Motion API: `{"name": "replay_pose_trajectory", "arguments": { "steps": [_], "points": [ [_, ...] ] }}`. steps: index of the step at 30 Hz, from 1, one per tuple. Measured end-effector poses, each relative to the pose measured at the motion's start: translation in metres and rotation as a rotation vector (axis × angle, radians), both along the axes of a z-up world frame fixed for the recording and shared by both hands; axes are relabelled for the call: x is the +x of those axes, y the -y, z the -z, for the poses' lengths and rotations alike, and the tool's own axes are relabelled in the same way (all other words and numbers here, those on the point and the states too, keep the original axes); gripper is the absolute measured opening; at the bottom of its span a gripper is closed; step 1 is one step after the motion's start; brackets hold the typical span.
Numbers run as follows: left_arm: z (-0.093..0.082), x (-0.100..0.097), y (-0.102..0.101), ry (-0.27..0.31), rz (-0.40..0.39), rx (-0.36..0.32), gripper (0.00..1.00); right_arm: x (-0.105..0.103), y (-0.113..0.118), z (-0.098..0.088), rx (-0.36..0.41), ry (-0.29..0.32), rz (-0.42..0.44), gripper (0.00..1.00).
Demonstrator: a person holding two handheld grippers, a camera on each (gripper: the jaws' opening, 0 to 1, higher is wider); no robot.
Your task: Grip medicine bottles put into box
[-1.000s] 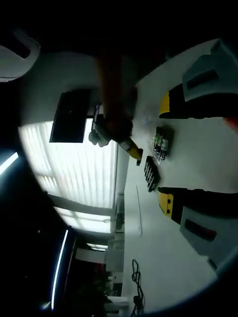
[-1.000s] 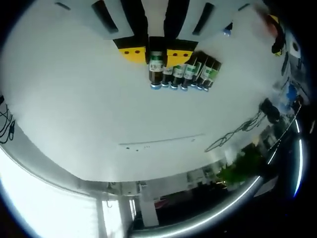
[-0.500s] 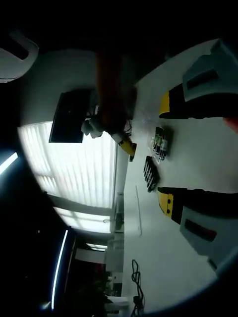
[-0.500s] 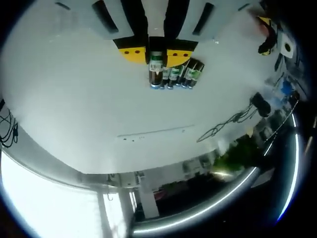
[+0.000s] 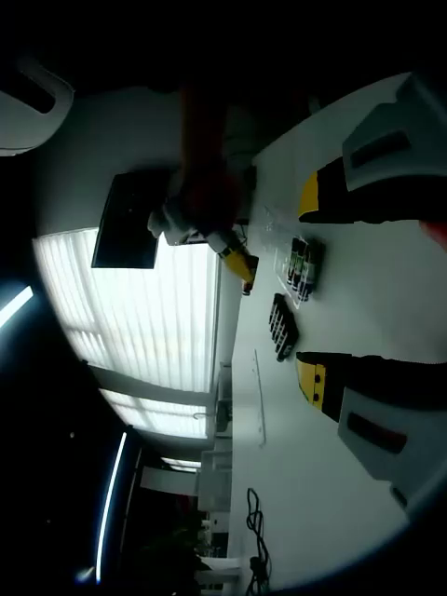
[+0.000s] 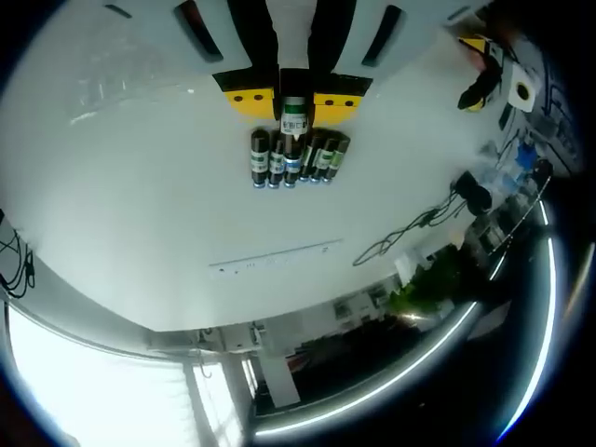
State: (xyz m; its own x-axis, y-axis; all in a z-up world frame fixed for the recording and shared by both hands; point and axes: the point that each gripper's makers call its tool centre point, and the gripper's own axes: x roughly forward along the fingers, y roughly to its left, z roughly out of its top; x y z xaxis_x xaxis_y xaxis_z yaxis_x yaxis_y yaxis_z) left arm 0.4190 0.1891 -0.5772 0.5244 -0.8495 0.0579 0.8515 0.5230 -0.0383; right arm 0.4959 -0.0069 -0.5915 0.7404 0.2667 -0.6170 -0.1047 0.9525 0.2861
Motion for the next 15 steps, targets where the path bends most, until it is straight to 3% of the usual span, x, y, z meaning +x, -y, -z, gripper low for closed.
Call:
{"name": "replay_pose_trajectory", "arguments": {
  "steps": [15],
  "points": [
    [-0.001,0.0,0.0,0.002,-0.001,-0.003,0.48,-0.03,-0.012,0.021,-0.001,-0.031,0.004,0.08]
  ]
}}
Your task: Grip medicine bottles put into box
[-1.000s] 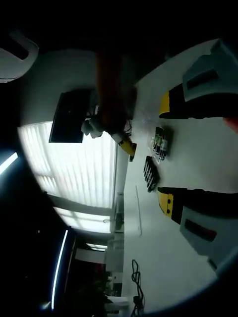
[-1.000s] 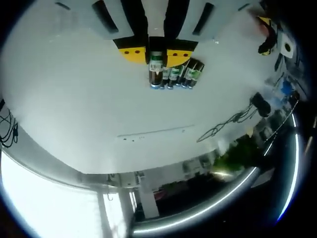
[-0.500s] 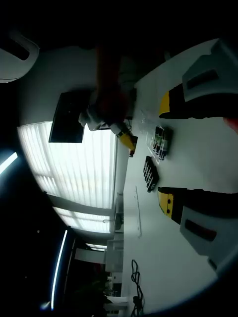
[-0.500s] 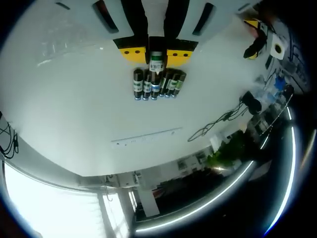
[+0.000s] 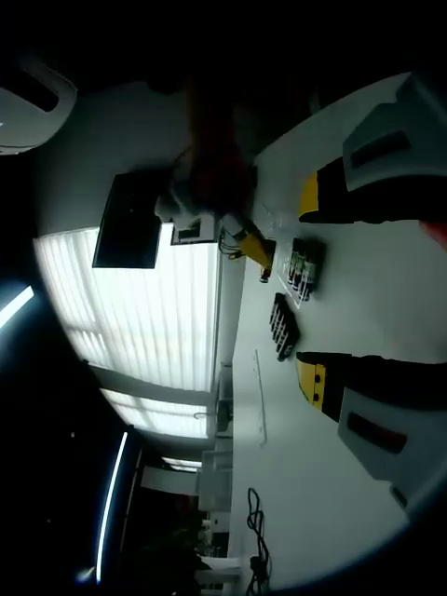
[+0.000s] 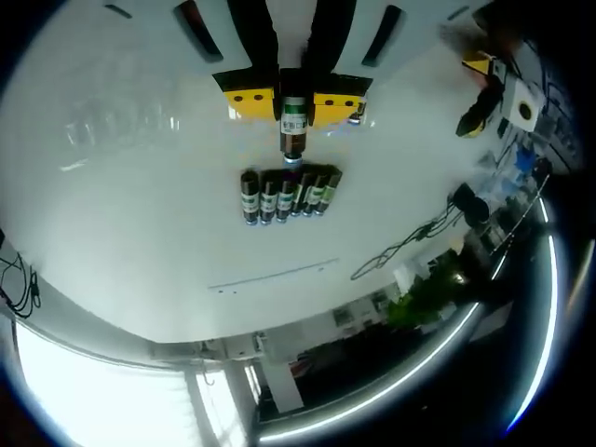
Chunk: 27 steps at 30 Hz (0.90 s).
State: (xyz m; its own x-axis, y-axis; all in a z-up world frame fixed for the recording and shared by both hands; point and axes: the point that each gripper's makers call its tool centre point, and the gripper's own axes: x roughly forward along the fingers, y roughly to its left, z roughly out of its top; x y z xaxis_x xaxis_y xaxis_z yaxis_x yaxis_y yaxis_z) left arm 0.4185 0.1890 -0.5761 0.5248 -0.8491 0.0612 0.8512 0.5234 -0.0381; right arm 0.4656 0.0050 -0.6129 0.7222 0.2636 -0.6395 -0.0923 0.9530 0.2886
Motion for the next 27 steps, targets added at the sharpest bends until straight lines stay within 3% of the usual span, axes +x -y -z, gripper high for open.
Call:
{"name": "replay_pose_trajectory", "arguments": {
  "steps": [7,9,27],
  "points": [
    [0.0,0.0,0.0,0.001,-0.002,0.001,0.48,-0.007,-0.006,0.009,-0.021,-0.01,-0.012,0.08],
    [0.0,0.0,0.0,0.001,-0.002,0.001,0.48,-0.007,-0.006,0.013,-0.072,-0.004,-0.027,0.08],
    [0.0,0.0,0.0,-0.002,0.0,0.0,0.48,-0.005,-0.002,0.023,-0.079,0.005,-0.021,0.08]
  ]
}}
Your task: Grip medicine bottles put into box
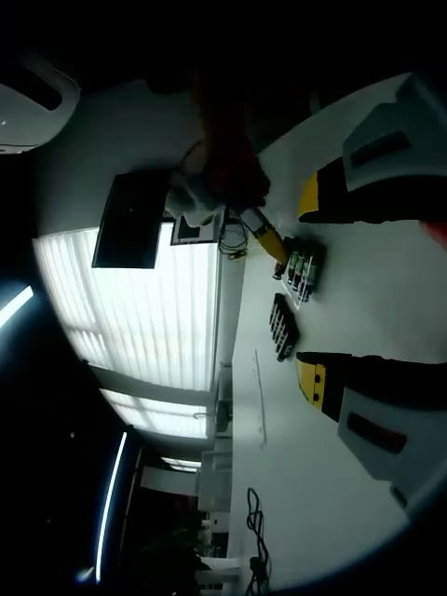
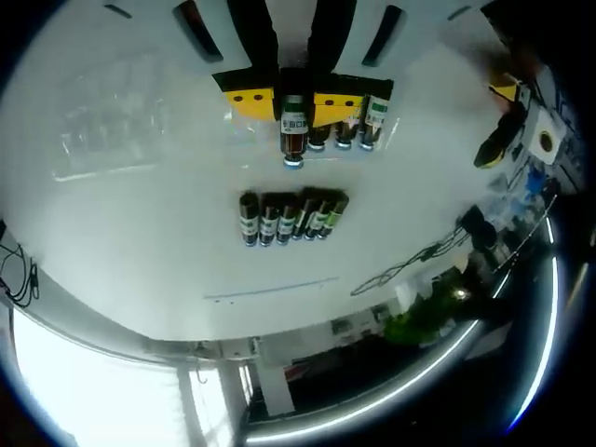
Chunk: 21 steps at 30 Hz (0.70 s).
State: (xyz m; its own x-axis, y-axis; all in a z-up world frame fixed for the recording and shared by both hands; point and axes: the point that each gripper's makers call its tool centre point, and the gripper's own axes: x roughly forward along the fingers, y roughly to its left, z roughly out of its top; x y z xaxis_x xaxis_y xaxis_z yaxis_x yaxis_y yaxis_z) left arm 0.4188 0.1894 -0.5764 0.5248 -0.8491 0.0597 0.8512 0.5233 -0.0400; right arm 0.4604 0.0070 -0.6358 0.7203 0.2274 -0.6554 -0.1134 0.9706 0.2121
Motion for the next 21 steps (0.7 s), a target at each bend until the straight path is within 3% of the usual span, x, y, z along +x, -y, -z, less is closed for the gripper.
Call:
{"name": "replay_pose_trajectory", "arguments": {
  "steps": [21],
  "points": [
    [0.0007,0.0001,0.0002,0.001,0.0,0.003,0.48,-0.0026,-0.0013,-0.0051,0.001,0.023,-0.014,0.1]
  ]
}}
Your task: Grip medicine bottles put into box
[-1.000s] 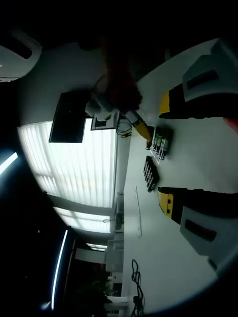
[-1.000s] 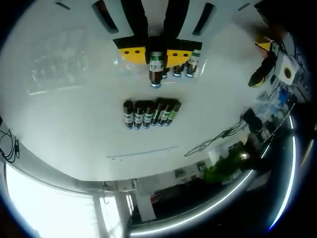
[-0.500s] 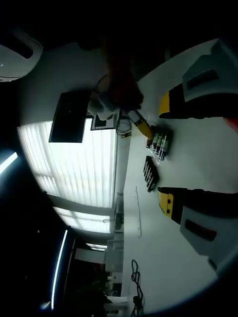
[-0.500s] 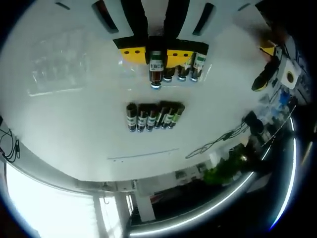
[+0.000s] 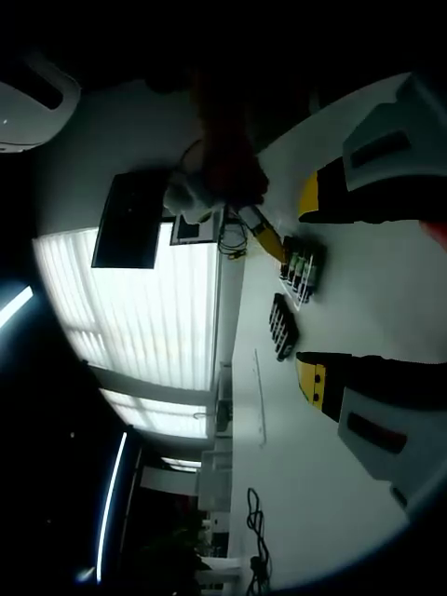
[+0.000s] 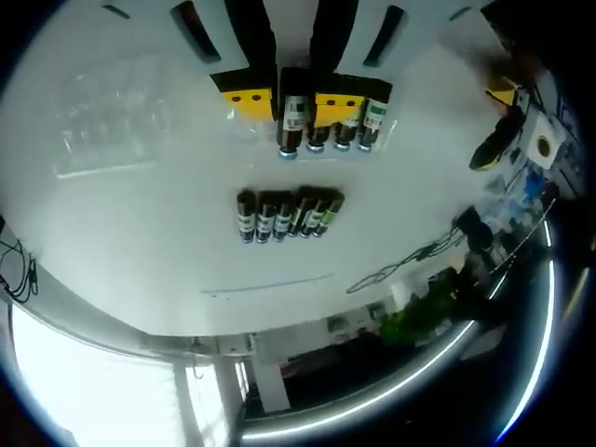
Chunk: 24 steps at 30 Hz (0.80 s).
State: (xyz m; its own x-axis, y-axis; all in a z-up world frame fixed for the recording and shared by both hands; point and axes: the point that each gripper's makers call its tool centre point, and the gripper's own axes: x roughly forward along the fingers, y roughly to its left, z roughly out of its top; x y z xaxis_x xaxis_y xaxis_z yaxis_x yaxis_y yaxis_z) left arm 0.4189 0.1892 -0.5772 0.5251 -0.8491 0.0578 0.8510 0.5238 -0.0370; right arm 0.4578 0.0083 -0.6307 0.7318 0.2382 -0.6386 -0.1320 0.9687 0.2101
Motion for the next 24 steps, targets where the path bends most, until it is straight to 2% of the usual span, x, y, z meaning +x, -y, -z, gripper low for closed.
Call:
{"name": "replay_pose_trajectory", "arguments": {
  "steps": [13,15,24],
  "points": [
    [0.0,0.0,-0.001,0.002,-0.001,0.001,0.48,0.01,0.003,-0.01,-0.043,0.022,-0.013,0.09],
    [0.0,0.0,0.0,0.002,0.0,0.001,0.48,0.008,0.002,-0.008,-0.059,-0.017,-0.049,0.08],
    [-0.001,-0.001,0.0,0.004,0.001,-0.003,0.48,0.007,0.0,-0.002,-0.1,-0.116,-0.132,0.05]
  ]
}}
